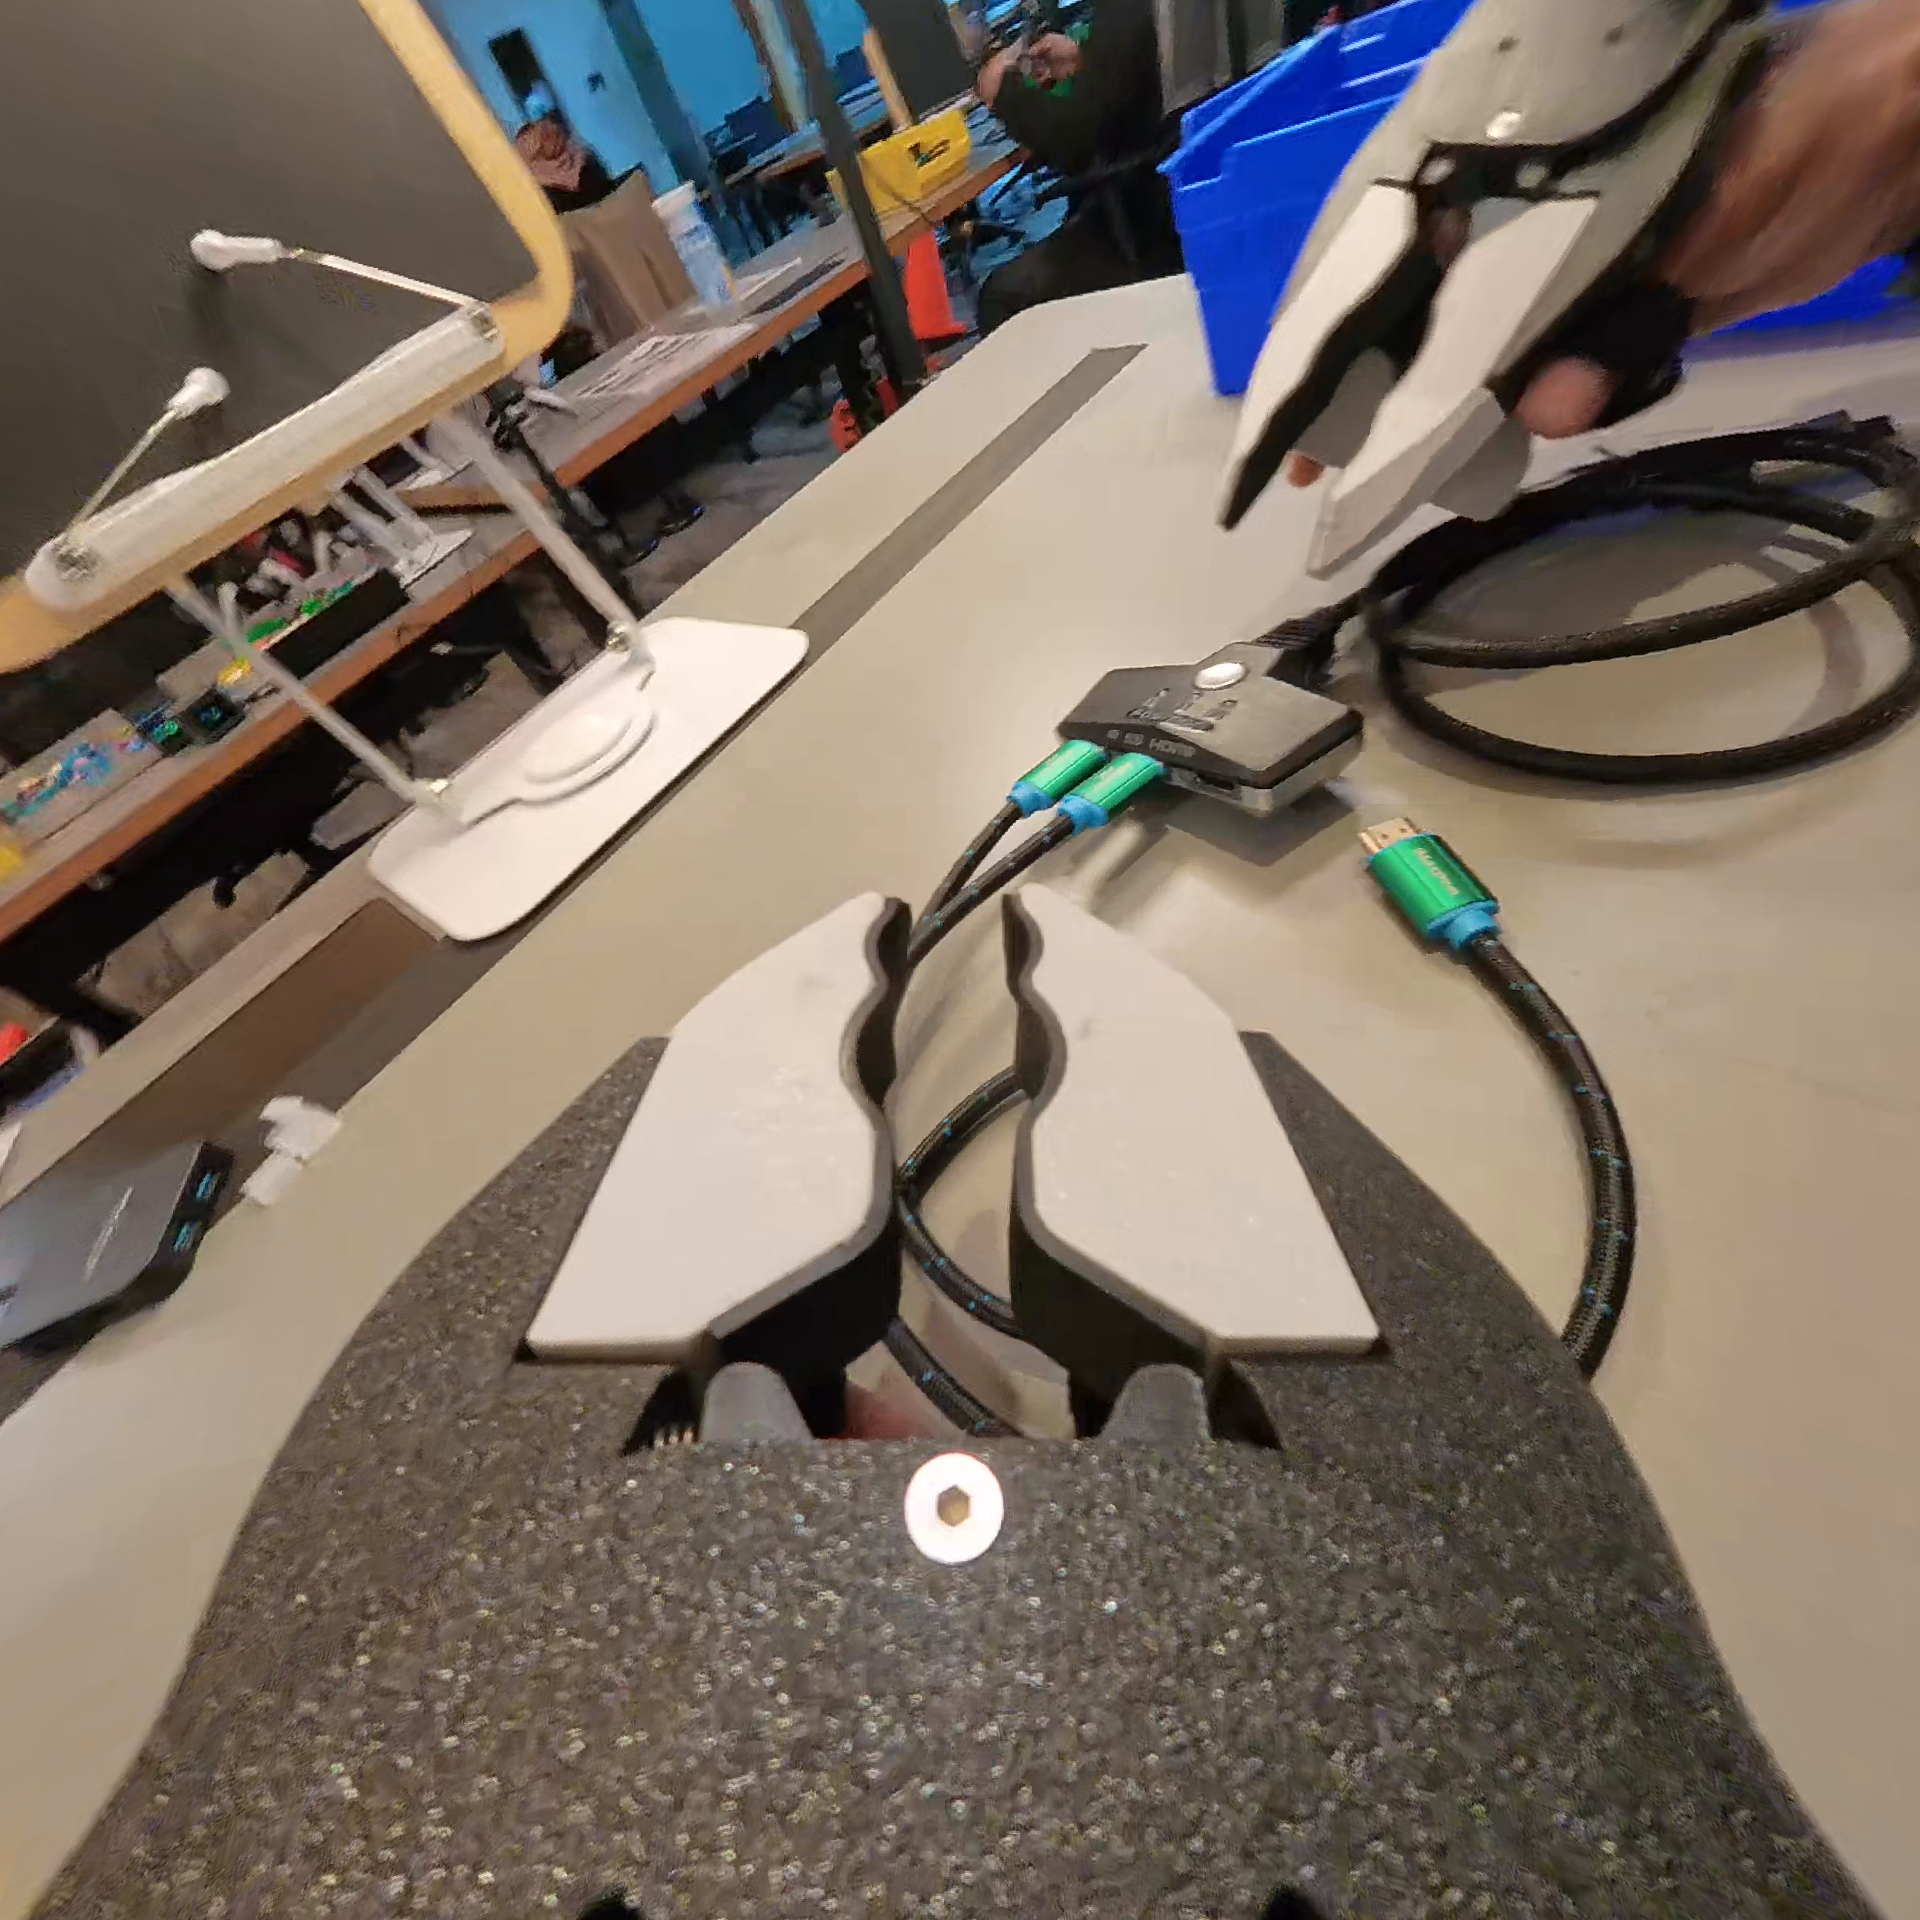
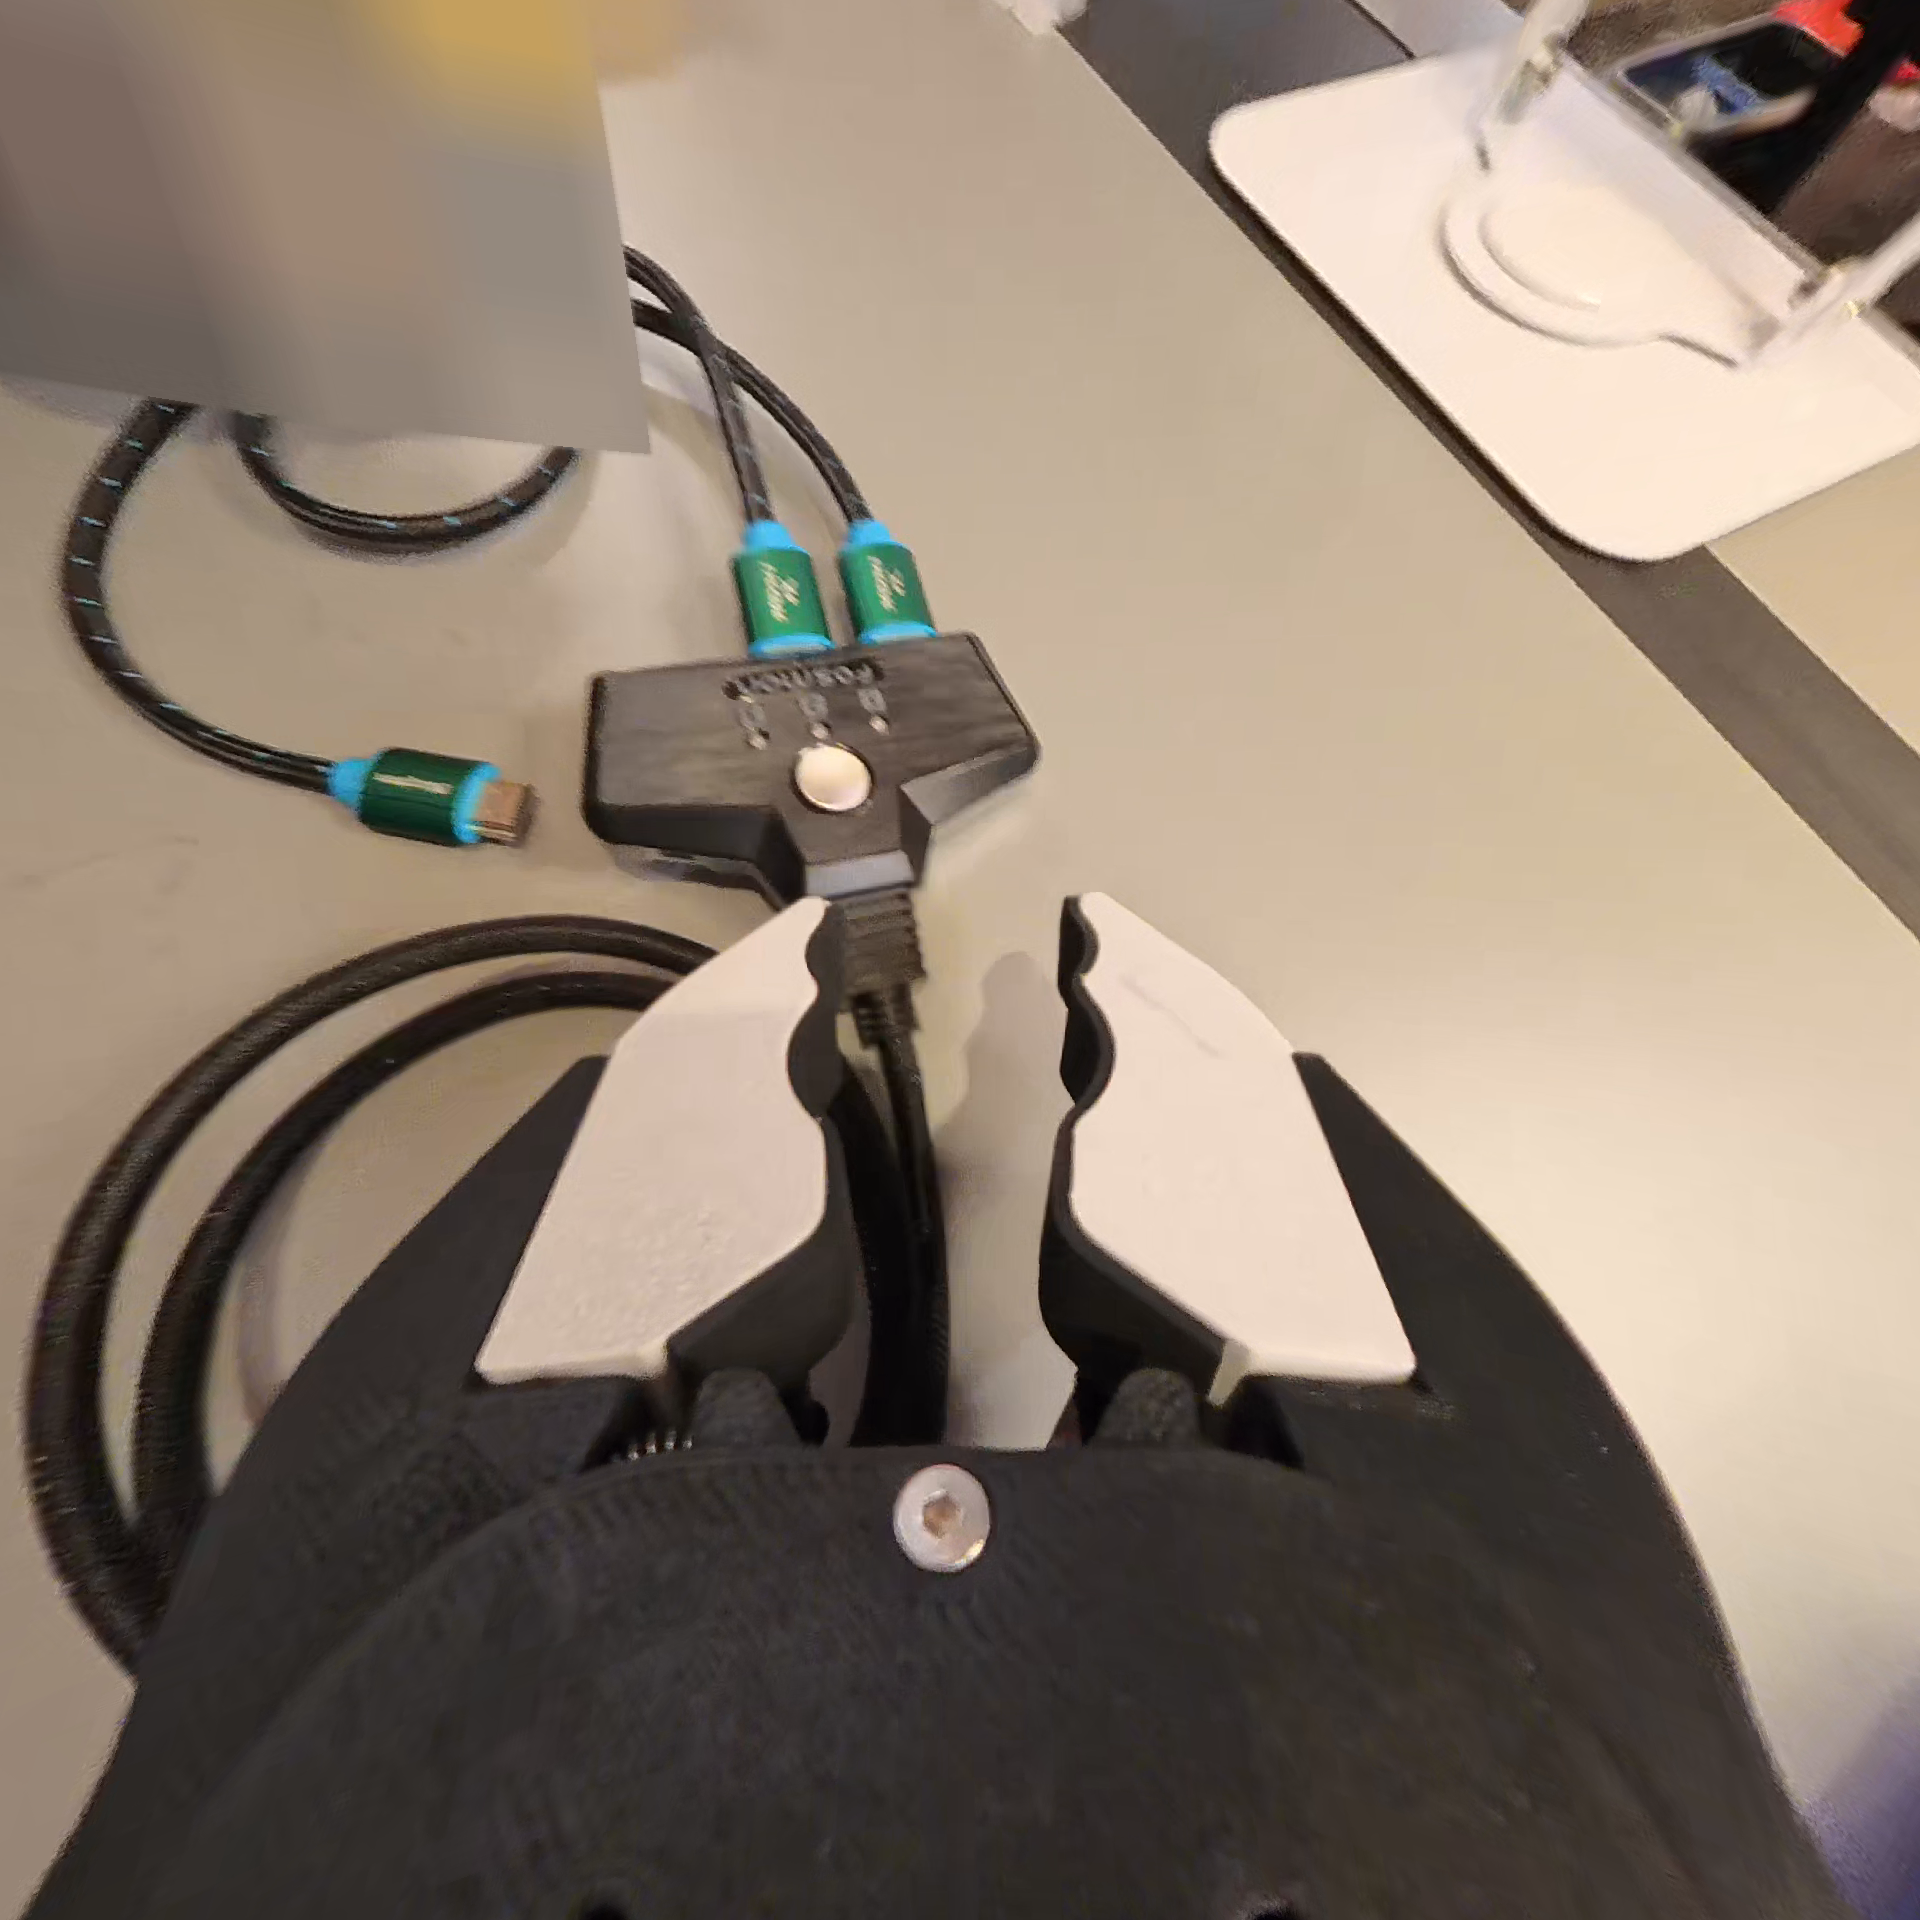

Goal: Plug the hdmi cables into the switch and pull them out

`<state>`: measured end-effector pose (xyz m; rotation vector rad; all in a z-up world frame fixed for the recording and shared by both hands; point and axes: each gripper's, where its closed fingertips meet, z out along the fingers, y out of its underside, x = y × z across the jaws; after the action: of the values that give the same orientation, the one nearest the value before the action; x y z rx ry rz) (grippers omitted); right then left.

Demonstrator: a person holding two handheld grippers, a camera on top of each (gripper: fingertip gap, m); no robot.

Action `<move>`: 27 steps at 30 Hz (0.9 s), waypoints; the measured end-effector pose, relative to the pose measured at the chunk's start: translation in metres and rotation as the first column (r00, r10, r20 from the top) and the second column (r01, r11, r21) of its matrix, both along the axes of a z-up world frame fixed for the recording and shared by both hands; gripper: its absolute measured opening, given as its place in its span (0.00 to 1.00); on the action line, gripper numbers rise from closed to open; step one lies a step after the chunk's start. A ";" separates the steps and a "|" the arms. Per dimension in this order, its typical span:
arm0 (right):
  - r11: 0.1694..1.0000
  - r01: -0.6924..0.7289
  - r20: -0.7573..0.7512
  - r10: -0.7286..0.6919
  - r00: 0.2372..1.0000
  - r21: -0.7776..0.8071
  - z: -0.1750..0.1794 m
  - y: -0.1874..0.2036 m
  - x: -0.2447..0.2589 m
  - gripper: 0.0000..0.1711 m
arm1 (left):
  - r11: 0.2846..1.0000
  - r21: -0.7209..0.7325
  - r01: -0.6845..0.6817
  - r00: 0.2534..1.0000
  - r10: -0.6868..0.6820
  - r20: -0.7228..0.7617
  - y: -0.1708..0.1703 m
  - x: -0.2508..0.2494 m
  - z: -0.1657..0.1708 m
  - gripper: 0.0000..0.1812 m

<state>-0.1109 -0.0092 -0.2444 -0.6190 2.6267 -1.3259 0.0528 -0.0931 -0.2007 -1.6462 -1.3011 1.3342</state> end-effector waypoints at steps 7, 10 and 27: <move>0.991 0.130 0.131 -0.131 0.983 0.015 -0.009 -0.004 -0.027 0.27 | 0.929 0.108 -0.354 0.932 0.360 -0.050 -0.056 0.073 0.035 0.18; 0.987 0.159 0.201 -0.163 0.966 0.032 -0.009 -0.005 -0.034 0.27 | 0.842 0.181 -0.509 0.848 0.526 -0.063 -0.091 0.144 0.062 0.20; 0.990 0.128 0.171 -0.135 0.976 0.053 -0.014 -0.003 -0.029 0.27 | 0.331 -0.148 -0.932 0.130 0.687 0.715 -0.287 0.396 -0.052 0.17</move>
<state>-0.1396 -0.0127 -0.2583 -0.3113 2.5825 -1.2916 0.4483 -0.3799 -0.2531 -1.0642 -3.0980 0.8147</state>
